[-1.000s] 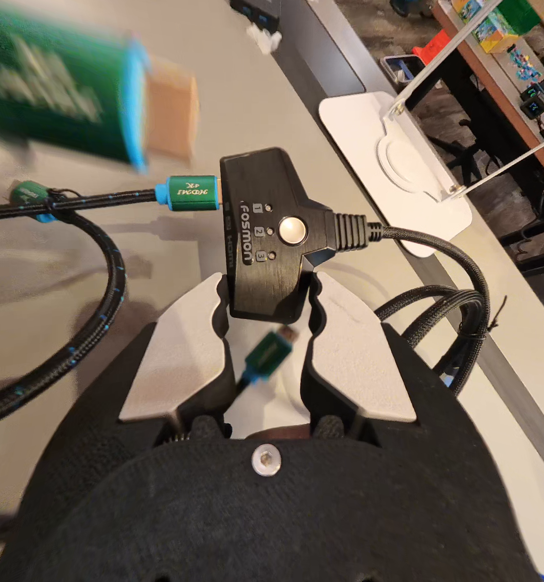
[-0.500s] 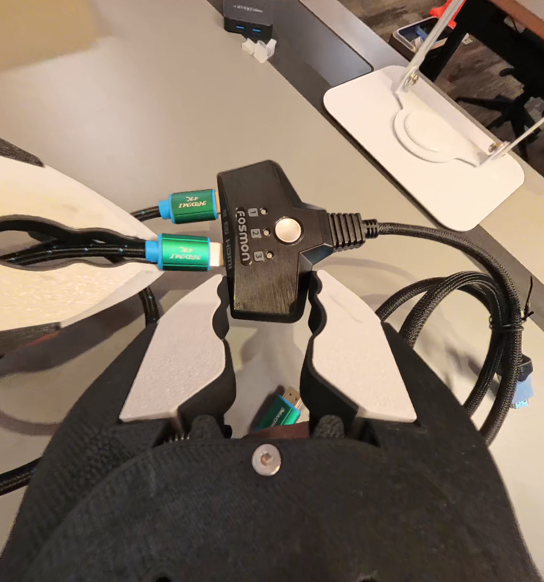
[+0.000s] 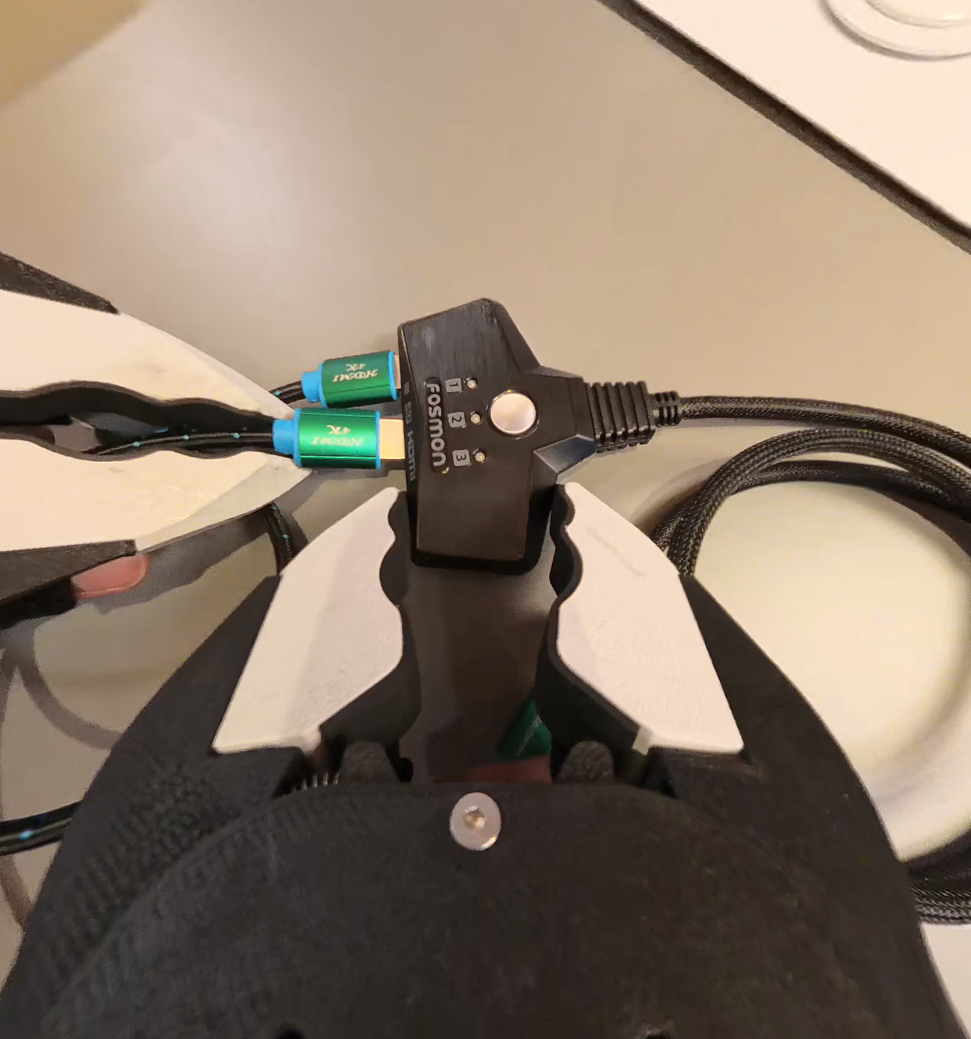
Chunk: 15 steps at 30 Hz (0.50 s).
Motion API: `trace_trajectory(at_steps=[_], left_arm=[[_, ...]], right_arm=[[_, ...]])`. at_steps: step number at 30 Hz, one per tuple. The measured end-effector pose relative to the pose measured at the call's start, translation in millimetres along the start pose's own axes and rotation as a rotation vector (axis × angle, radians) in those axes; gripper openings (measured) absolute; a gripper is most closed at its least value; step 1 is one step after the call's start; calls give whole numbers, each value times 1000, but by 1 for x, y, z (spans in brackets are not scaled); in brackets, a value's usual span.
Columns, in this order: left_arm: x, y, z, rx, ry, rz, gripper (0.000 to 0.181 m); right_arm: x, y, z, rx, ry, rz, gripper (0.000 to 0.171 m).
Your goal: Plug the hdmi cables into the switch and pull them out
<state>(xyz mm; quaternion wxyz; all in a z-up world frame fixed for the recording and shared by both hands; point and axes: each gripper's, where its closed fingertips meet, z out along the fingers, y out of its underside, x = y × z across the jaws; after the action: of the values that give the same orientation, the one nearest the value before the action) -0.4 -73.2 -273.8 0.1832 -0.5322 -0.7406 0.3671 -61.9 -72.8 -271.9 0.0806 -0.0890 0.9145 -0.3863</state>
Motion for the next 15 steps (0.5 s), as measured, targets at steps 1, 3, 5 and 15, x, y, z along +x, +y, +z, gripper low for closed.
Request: trace_trajectory(at_steps=[1,3,5,15], left_arm=[[0,0,0,-5,-3,9,9],[0,3,1,-29,-10,36,9],[-2,4,1,-40,-8,48,9],[-11,15,0,-104,26,207,9]], right_arm=[[0,1,0,-7,-14,2,49],[-2,5,1,-25,-47,-4,49],[-3,6,1,-29,-72,8,48],[-15,11,-2,-93,-87,-23,49]])
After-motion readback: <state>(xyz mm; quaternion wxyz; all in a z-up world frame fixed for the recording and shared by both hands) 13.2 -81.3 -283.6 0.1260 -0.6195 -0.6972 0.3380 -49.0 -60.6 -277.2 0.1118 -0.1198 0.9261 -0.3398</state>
